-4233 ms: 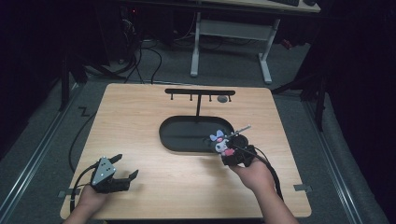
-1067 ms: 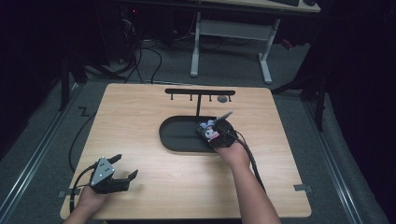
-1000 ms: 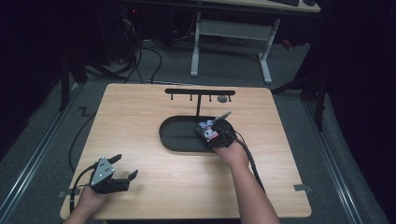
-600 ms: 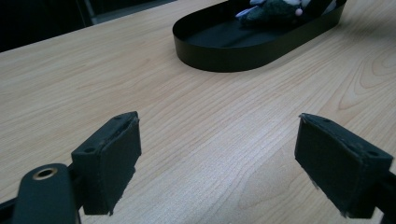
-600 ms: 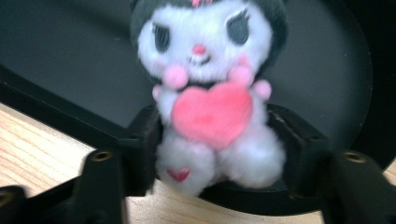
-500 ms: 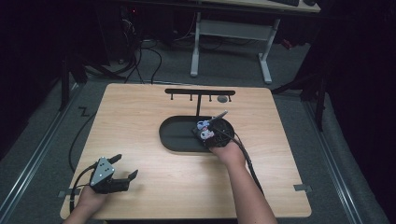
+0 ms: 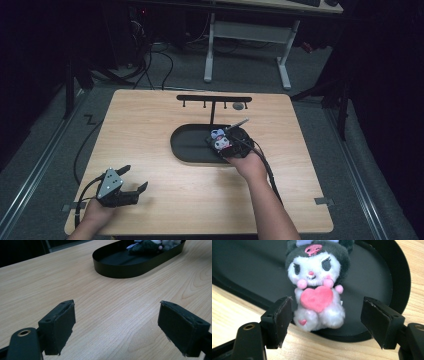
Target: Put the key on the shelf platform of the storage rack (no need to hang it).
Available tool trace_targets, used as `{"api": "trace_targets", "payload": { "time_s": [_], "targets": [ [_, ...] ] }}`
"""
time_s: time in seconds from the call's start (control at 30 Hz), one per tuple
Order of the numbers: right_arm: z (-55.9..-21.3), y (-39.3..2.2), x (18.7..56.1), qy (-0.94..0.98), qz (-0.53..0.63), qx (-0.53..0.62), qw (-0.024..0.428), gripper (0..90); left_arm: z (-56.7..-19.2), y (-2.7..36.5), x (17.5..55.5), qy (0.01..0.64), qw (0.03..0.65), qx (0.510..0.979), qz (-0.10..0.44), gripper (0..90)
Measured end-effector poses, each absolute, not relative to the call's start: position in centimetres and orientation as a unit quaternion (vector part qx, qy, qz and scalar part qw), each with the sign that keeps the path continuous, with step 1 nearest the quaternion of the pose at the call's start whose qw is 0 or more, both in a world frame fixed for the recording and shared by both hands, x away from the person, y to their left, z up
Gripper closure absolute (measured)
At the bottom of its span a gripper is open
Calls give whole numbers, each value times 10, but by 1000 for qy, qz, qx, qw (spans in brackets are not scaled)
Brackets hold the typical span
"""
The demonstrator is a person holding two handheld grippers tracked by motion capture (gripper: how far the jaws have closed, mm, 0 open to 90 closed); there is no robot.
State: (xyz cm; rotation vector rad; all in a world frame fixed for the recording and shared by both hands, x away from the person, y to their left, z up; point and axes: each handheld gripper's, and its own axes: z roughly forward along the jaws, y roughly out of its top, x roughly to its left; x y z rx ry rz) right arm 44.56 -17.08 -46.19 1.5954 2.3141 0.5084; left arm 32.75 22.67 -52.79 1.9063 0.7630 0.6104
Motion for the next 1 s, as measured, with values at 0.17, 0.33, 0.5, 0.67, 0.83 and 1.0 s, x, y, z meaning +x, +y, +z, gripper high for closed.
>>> {"api": "trace_targets", "payload": {
  "time_s": [0.17, 0.33, 0.5, 0.67, 0.83, 1.0],
  "targets": [
    [-463, -178, 431, 798, 195, 550, 151, 258, -528, 225, 328, 313, 475, 783, 250, 155],
    [-463, -188, 414, 793, 221, 546, 155, 256, -528, 225, 328, 311, 472, 785, 252, 155],
    [-466, -198, 399, 789, 254, 535, 161, 249, -528, 225, 327, 309, 473, 784, 256, 155],
    [-472, -205, 383, 790, 270, 519, 181, 250, -528, 225, 327, 310, 474, 783, 255, 155],
    [-478, -212, 363, 785, 290, 507, 208, 235, -528, 225, 327, 310, 475, 783, 255, 154],
    [-483, -216, 341, 777, 314, 494, 232, 228, -528, 225, 327, 310, 475, 783, 256, 155]
  ]
}}
